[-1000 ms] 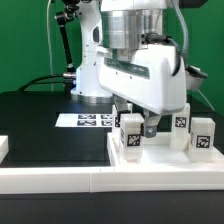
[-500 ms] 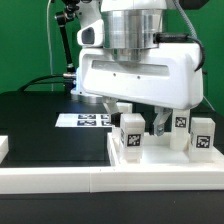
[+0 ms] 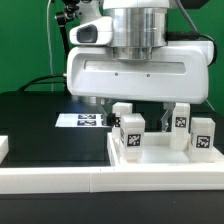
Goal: Assemble square table
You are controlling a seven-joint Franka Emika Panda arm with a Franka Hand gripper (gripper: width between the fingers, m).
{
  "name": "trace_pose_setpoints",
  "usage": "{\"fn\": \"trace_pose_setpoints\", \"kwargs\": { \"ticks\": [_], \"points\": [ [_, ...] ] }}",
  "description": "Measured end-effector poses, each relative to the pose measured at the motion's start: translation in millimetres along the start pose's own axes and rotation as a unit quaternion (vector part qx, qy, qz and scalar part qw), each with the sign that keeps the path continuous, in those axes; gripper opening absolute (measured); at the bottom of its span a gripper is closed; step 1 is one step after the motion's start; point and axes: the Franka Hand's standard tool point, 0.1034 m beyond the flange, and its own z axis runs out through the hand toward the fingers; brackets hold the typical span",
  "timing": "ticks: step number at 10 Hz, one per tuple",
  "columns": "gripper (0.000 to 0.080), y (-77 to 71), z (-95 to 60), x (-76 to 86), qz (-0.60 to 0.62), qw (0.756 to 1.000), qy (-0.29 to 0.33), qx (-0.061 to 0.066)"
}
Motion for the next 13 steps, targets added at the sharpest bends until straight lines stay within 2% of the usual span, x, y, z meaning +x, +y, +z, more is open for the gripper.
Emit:
{"fn": "trace_pose_setpoints", "kwargs": {
  "ticks": [7,9,10,11,13],
  "points": [
    [0.0649,3.9,-0.2,1.0,-0.197,0.980,-0.002,0.000],
    [0.0397,4.0,-0.1,1.0,-0.196,0.981,-0.002,0.000],
    [0.0397,4.7,-0.2,1.3,-0.195,0.981,-0.002,0.000],
    [0.0288,4.8,-0.1,1.3,-0.195,0.981,-0.002,0.000],
    [0.0288,4.8,-0.1,1.3,-0.185,0.983,-0.002,0.000]
  ]
}}
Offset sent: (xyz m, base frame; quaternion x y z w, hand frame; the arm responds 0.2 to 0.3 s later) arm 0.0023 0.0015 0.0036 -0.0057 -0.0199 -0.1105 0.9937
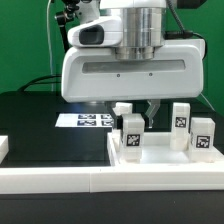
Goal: Assemble square table
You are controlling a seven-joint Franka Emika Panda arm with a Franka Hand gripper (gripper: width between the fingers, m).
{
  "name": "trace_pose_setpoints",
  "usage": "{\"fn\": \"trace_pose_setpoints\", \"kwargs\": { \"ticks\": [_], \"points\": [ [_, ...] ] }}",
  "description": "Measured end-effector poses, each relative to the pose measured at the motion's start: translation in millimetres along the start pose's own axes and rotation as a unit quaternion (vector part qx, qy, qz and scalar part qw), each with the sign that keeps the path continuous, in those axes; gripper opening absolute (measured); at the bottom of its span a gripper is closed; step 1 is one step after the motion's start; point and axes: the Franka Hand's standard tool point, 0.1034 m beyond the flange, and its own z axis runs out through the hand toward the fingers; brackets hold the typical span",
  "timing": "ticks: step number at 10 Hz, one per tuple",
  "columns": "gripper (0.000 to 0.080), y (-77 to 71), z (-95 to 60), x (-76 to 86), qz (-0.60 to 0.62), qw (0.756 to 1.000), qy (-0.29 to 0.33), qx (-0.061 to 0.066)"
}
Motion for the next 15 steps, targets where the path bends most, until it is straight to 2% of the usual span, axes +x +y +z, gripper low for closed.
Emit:
{"fn": "trace_pose_setpoints", "kwargs": {
  "ticks": [3,6,10,14,15],
  "points": [
    [0.0288,0.6,0.5,0.0,0.087,0.996,0.002,0.000],
    [0.0290,2.2,0.9,-1.7,0.262,0.965,0.024,0.001],
    [0.0290,3.8,0.9,-3.1,0.455,0.890,0.030,0.002],
    [0.0290,4.1,1.4,-5.4,0.617,0.787,0.021,0.013],
    [0.0290,3.0,1.8,-6.3,0.671,0.741,0.016,0.019]
  ]
}}
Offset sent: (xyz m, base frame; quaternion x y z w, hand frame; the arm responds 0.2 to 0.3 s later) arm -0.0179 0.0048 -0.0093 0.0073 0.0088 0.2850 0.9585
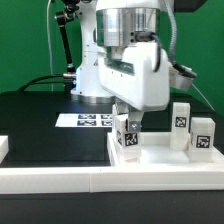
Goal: Assemble square table
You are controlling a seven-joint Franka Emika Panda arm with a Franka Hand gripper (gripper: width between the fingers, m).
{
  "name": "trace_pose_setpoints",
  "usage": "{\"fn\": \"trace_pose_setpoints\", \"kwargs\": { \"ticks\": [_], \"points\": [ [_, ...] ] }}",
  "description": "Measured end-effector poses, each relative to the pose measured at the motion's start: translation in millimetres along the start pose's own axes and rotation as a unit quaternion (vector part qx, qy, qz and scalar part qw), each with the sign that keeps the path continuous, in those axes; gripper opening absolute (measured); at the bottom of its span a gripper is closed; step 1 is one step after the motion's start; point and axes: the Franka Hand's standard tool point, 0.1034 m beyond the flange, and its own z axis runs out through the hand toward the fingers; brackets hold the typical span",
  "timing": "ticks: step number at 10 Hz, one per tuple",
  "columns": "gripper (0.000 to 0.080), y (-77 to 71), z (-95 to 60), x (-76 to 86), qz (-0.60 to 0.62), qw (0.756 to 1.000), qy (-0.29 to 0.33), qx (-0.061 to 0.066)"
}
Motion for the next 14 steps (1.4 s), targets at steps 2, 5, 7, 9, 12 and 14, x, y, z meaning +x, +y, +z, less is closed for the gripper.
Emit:
{"fn": "trace_pose_setpoints", "kwargs": {
  "ticks": [2,5,7,9,12,14],
  "points": [
    [0.0290,0.0,-0.1,-0.2,0.034,0.999,-0.001,-0.001],
    [0.0290,0.0,0.6,-0.7,0.034,0.999,-0.001,-0.001],
    [0.0596,0.2,0.9,-1.1,0.000,1.000,-0.002,-0.002],
    [0.0638,-0.1,1.2,-0.7,-0.087,0.996,0.000,-0.002],
    [0.0649,0.2,2.1,-2.5,-0.214,0.977,0.000,-0.003],
    [0.0649,0.2,2.2,-2.7,-0.286,0.958,0.000,-0.004]
  ]
}}
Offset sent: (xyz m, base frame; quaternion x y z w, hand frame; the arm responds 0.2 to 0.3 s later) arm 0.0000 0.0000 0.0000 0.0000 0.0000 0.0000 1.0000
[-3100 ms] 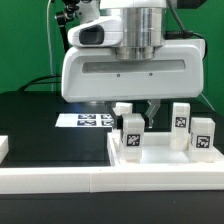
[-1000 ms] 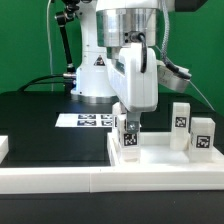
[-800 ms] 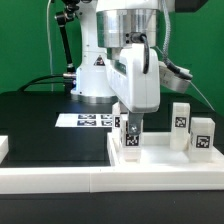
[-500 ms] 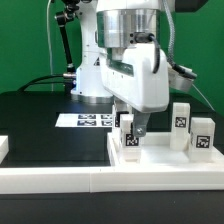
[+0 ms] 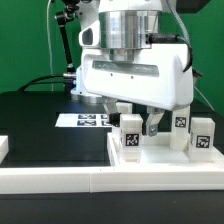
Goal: Assemble square table
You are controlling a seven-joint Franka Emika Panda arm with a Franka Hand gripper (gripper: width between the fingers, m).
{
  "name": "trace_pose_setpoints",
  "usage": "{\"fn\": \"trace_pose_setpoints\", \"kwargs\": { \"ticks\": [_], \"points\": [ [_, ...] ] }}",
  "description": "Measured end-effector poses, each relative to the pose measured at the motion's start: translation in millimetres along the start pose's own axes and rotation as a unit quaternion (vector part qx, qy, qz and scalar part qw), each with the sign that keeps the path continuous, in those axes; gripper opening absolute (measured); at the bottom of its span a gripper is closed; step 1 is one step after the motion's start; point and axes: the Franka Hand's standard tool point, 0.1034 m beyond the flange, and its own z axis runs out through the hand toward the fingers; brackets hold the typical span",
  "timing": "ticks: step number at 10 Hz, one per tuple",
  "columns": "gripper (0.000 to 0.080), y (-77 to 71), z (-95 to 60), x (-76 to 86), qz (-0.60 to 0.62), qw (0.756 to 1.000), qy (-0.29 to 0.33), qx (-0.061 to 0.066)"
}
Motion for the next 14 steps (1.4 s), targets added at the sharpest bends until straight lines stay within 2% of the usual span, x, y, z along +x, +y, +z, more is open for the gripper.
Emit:
{"fn": "trace_pose_setpoints", "kwargs": {
  "ticks": [6,14],
  "points": [
    [0.0649,1.1,-0.1,1.4,-0.185,0.983,0.000,0.000],
    [0.0649,-0.4,-1.9,3.2,-0.427,0.904,0.004,-0.005]
  ]
}}
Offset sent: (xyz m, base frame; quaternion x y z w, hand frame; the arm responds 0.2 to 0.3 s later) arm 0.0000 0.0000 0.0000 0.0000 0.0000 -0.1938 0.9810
